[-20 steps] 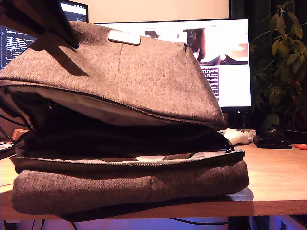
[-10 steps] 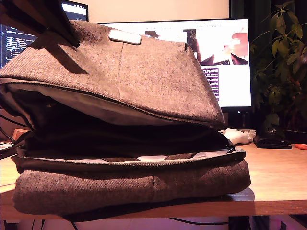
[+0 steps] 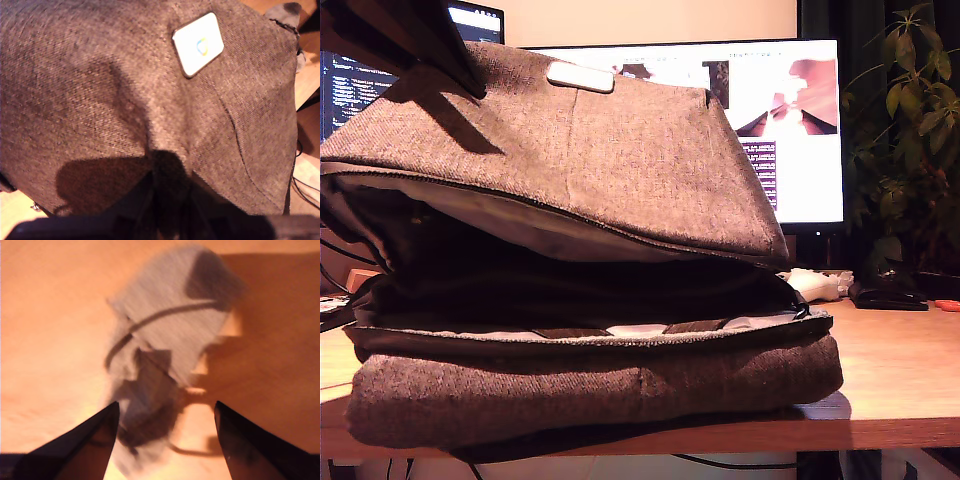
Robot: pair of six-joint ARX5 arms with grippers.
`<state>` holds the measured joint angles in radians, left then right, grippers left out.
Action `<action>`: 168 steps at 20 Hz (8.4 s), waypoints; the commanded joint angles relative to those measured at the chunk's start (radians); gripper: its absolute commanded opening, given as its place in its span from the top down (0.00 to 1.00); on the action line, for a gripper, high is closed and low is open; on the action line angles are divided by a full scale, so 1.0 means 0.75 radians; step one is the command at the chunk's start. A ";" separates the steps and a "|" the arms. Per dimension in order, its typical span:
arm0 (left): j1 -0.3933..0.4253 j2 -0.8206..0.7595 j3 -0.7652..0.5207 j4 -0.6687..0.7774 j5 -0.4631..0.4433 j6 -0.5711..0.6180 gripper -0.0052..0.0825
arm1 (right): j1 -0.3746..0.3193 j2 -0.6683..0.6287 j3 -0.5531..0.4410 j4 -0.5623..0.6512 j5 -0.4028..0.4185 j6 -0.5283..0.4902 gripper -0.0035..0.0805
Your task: Pack the pair of socks inside the grey Google backpack
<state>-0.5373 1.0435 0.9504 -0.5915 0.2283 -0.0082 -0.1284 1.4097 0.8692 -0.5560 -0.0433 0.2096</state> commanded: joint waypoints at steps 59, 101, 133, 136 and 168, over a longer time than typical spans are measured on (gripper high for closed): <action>-0.011 -0.005 0.060 0.121 0.025 0.021 0.97 | 0.919 -0.582 0.028 0.138 -0.141 -0.543 0.49; -0.149 -0.257 0.061 -0.098 -0.073 0.079 0.62 | 0.948 -0.208 0.420 0.396 -0.347 -0.601 0.97; -0.874 0.338 0.062 0.322 -1.420 0.483 0.96 | 0.956 -0.103 0.646 0.305 -0.347 -0.534 0.97; -0.875 0.283 0.063 0.319 -1.294 0.511 0.97 | 0.956 -0.103 0.647 0.276 -0.347 -0.533 0.97; -0.762 0.203 0.186 0.296 -0.801 0.511 0.97 | 0.429 -0.561 -0.075 0.018 -0.057 0.113 0.43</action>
<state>-1.1046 1.2106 1.0298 -0.4061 -0.3935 0.3740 0.1963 0.9833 0.8089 -0.5648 -0.0933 0.2268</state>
